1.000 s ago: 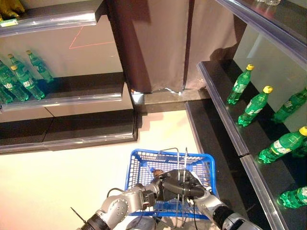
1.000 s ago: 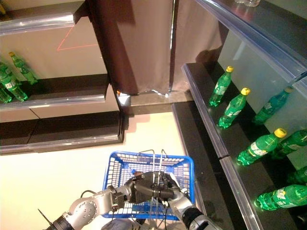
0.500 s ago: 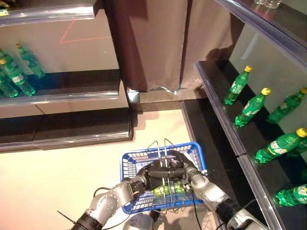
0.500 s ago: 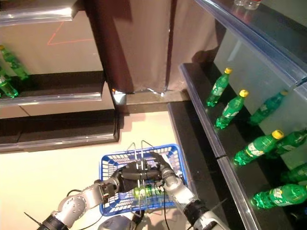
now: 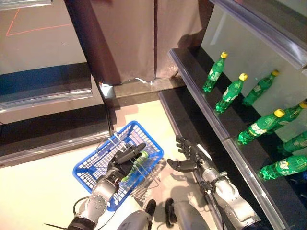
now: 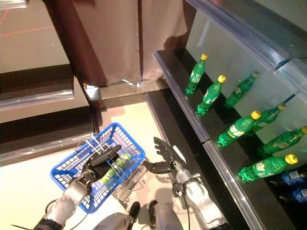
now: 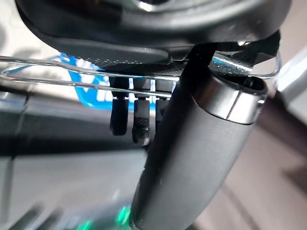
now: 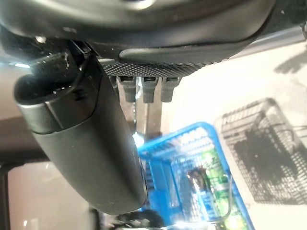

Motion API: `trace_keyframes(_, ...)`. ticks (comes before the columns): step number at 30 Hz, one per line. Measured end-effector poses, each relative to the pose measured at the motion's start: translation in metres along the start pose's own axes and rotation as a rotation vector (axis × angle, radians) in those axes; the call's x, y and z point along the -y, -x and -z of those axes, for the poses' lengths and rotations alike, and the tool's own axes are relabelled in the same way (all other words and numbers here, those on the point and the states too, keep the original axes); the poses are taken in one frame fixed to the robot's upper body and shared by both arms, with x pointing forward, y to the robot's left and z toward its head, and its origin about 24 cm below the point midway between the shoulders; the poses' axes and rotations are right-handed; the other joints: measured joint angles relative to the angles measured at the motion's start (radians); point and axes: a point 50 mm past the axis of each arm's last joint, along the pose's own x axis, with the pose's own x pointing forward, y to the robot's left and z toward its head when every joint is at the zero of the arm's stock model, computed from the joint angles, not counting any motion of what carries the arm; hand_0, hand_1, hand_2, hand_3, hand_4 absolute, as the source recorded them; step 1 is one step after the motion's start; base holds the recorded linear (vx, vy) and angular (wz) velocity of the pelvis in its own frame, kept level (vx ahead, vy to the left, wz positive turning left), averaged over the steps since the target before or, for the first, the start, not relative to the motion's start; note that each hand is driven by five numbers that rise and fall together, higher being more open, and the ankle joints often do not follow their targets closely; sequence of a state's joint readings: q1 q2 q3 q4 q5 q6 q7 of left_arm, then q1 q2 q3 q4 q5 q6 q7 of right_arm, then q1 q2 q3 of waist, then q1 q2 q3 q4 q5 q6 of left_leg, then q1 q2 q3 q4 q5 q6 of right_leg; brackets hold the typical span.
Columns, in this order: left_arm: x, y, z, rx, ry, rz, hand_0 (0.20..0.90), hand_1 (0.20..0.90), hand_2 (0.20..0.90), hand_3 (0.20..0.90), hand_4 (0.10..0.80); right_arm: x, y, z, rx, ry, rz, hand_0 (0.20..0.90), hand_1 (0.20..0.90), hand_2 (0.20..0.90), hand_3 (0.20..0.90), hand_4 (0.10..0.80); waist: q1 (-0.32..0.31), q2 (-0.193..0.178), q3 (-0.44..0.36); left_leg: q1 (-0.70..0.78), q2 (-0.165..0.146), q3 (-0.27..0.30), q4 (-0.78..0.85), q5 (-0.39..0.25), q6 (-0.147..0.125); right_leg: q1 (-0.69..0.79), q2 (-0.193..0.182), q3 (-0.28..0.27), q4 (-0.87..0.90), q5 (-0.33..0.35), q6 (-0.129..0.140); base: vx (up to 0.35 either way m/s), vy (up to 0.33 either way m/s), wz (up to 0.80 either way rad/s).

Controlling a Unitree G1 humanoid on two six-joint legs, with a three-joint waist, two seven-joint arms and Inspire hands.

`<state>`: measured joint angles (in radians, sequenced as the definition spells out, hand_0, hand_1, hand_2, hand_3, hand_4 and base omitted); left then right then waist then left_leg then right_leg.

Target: Pick up the drink and place into the basket.

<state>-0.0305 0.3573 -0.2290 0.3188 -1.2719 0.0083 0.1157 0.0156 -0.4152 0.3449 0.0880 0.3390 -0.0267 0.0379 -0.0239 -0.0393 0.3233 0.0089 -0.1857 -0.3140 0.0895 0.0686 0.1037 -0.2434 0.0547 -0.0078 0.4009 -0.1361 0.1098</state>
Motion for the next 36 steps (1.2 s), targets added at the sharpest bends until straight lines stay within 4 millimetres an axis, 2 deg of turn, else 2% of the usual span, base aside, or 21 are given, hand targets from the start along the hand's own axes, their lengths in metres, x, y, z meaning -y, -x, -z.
trace_keyframes(2,-0.010,0.000,-0.003,0.022,0.026,-0.057,0.300,0.300,0.300,0.200,0.100,0.004,0.002,0.000,0.001,-0.022,0.019,0.900,0.900,0.900,0.900,0.800,-0.011,0.004,0.008,0.009,-0.022,-0.026,0.009,-0.018,0.010,-0.038,0.007,0.015,-0.019,0.049,0.003,0.389,-0.176,0.52)
trace_keyframes(4,-0.016,0.005,0.007,0.015,0.063,-0.090,0.300,0.300,0.300,0.200,0.100,0.006,0.003,0.001,0.001,-0.029,0.026,0.900,0.900,0.900,0.900,0.800,-0.009,0.000,0.006,0.030,-0.045,-0.042,0.012,-0.044,0.007,-0.009,-0.028,0.010,-0.072,0.061,-0.014,0.300,-0.163,0.35)
trace_keyframes(5,-0.019,0.008,0.015,0.001,0.083,-0.106,0.300,0.300,0.300,0.200,0.100,0.007,0.004,0.002,0.001,-0.030,0.029,0.900,0.900,0.900,0.900,0.800,-0.006,-0.002,0.006,0.049,-0.057,-0.051,0.013,-0.061,0.007,0.018,-0.051,-0.006,-0.096,0.091,-0.033,0.330,-0.183,0.30)
trace_keyframes(7,-0.028,0.014,0.024,-0.008,0.115,-0.159,0.300,0.300,0.300,0.200,0.100,0.005,0.003,0.002,0.004,-0.060,0.022,0.900,0.900,0.900,0.900,0.800,-0.013,0.002,0.004,0.079,-0.040,-0.045,0.023,-0.108,-0.007,0.056,-0.061,-0.062,-0.105,0.111,-0.088,0.278,-0.163,0.35)
trace_keyframes(8,-0.029,0.015,0.024,-0.010,0.117,-0.170,0.300,0.300,0.300,0.200,0.100,0.005,0.003,0.002,0.004,-0.067,0.021,0.900,0.900,0.900,0.900,0.800,-0.017,0.003,0.004,0.082,-0.032,-0.038,0.031,-0.119,-0.011,0.065,-0.059,-0.074,-0.113,0.105,-0.100,0.242,-0.161,0.65)
trace_keyframes(9,-0.032,0.016,0.027,-0.016,0.121,-0.187,0.300,0.300,0.300,0.200,0.100,0.008,0.004,0.001,0.010,-0.085,0.027,0.900,0.900,0.900,0.900,0.800,-0.023,0.003,0.003,0.062,-0.014,0.020,0.166,-0.199,-0.051,0.101,-0.051,-0.106,-0.133,0.089,-0.170,0.168,-0.121,0.51)
trace_keyframes(11,-0.037,0.017,0.033,-0.027,0.138,-0.213,0.300,0.300,0.300,0.200,0.100,0.012,0.004,-0.002,0.021,-0.095,0.038,0.900,0.900,0.900,0.900,0.800,-0.019,0.002,0.003,0.041,-0.012,0.085,0.276,-0.225,-0.080,0.133,-0.046,-0.117,-0.147,0.084,-0.205,0.196,-0.151,0.27)
trace_keyframes(12,-0.042,0.019,0.040,-0.031,0.176,-0.246,0.300,0.300,0.300,0.200,0.100,0.013,0.002,-0.004,0.035,-0.102,0.038,0.900,0.900,0.900,0.900,0.800,-0.014,0.002,0.003,-0.008,-0.018,0.153,0.397,-0.210,-0.104,0.160,-0.047,-0.117,-0.159,0.080,-0.224,0.156,-0.127,0.00)
trace_keyframes(14,-0.047,0.021,0.046,-0.029,0.209,-0.277,0.300,0.300,0.300,0.200,0.100,0.011,0.001,-0.006,0.050,-0.104,0.031,0.900,0.900,0.900,0.900,0.800,-0.012,0.002,0.003,-0.063,-0.023,0.194,0.520,-0.179,-0.153,0.188,-0.050,-0.113,-0.176,0.076,-0.231,0.139,-0.088,-0.07)
trace_keyframes(15,-0.050,0.022,0.042,-0.005,0.224,-0.292,0.300,0.300,0.300,0.200,0.100,0.009,0.001,-0.007,0.059,-0.105,0.024,0.900,0.900,0.900,0.900,0.800,-0.010,0.002,0.003,-0.104,-0.019,0.205,0.593,-0.169,-0.165,0.196,-0.048,-0.111,-0.183,0.073,-0.237,0.182,-0.035,-0.05)
trace_keyframes(16,-0.056,0.023,0.034,0.038,0.237,-0.309,0.300,0.300,0.300,0.200,0.100,0.006,0.002,-0.007,0.061,-0.106,0.014,0.900,0.900,0.900,0.900,0.800,-0.009,0.001,0.003,-0.132,0.016,0.251,0.634,-0.177,-0.158,0.207,-0.047,-0.110,-0.190,0.068,-0.244,0.167,0.018,-0.03)
trace_keyframes(17,-0.057,0.024,0.033,0.043,0.239,-0.313,0.300,0.300,0.300,0.200,0.100,0.005,0.002,-0.006,0.059,-0.106,0.013,0.900,0.900,0.900,0.900,0.800,-0.007,0.001,0.003,-0.133,0.028,0.262,0.628,-0.178,-0.158,0.212,-0.047,-0.109,-0.195,0.068,-0.244,0.208,0.102,-0.06)
trace_keyframes(18,-0.062,0.028,0.035,0.047,0.241,-0.324,0.300,0.300,0.300,0.200,0.100,0.004,0.002,-0.005,0.060,-0.109,0.014,0.900,0.900,0.900,0.900,0.800,-0.004,0.003,0.004,-0.119,0.071,0.285,0.521,-0.186,-0.145,0.234,-0.051,-0.100,-0.214,0.068,-0.243,0.150,0.086,-0.08)
trace_keyframes(21,-0.068,0.031,0.041,0.032,0.239,-0.333,0.300,0.300,0.300,0.200,0.100,0.004,0.002,-0.007,0.075,-0.110,0.026,0.900,0.900,0.900,0.900,0.800,-0.002,0.008,0.005,-0.102,0.114,0.265,0.307,-0.183,-0.141,0.246,-0.054,-0.083,-0.218,0.064,-0.233,0.206,0.135,-0.18)
trace_keyframes(23,-0.074,0.032,0.042,0.046,0.239,-0.355,0.300,0.300,0.300,0.200,0.100,0.006,0.002,-0.008,0.080,-0.107,0.048,0.900,0.900,0.900,0.900,0.800,-0.001,0.013,0.005,-0.088,0.137,0.228,0.135,-0.168,-0.164,0.258,-0.052,-0.052,-0.228,0.051,-0.225,0.278,0.161,-0.33)
trace_keyframes(26,-0.078,0.032,0.045,0.050,0.266,-0.372,0.300,0.300,0.300,0.200,0.100,0.010,0.006,-0.006,0.077,-0.100,0.076,0.900,0.900,0.900,0.900,0.800,0.008,0.026,0.004,-0.100,0.153,0.212,0.057,-0.112,-0.186,0.274,-0.051,-0.011,-0.225,0.039,-0.205,0.309,0.192,-0.42)
trace_keyframes(28,-0.083,0.034,0.053,0.029,0.271,-0.398,0.300,0.300,0.300,0.200,0.100,0.013,0.012,-0.002,0.067,-0.105,0.099,0.900,0.900,0.900,0.900,0.800,0.013,0.053,0.000,-0.103,0.169,0.190,0.032,-0.072,-0.200,0.301,-0.054,0.031,-0.222,0.021,-0.176,0.311,0.241,-0.53)
trace_keyframes(31,-0.085,0.033,0.058,0.031,0.290,-0.415,0.300,0.300,0.300,0.200,0.100,0.017,0.017,0.003,0.047,-0.088,0.111,0.900,0.900,0.900,0.900,0.800,0.010,0.082,-0.013,-0.096,0.183,0.156,0.016,-0.068,-0.202,0.298,-0.061,0.085,-0.191,-0.014,-0.123,0.314,0.312,-0.52)
trace_keyframes(32,-0.085,0.035,0.065,0.031,0.319,-0.427,0.300,0.300,0.300,0.200,0.100,0.022,0.022,0.005,0.032,-0.066,0.123,0.900,0.900,0.900,0.900,0.800,0.008,0.107,-0.024,-0.076,0.183,0.168,-0.001,0.003,-0.155,0.282,-0.060,0.126,-0.139,-0.058,-0.090,0.266,0.345,-0.78)
trace_keyframes(33,-0.090,0.038,0.066,0.038,0.337,-0.451,0.300,0.300,0.300,0.200,0.100,0.021,0.022,0.007,0.025,-0.069,0.122,0.900,0.900,0.900,0.900,0.800,0.013,0.091,-0.026,-0.062,0.151,0.196,0.002,-0.001,-0.133,0.270,-0.078,0.168,-0.103,-0.088,-0.071,0.192,0.270,-0.68)
trace_keyframes(36,-0.102,0.044,0.062,0.075,0.369,-0.497,0.300,0.300,0.300,0.200,0.100,0.019,0.023,0.003,0.047,-0.073,0.117,0.900,0.900,0.900,0.900,0.800,0.013,0.062,-0.038,-0.034,0.105,0.224,-0.031,0.016,-0.095,0.256,-0.107,0.187,-0.090,-0.111,-0.069,0.174,0.272,-0.35)
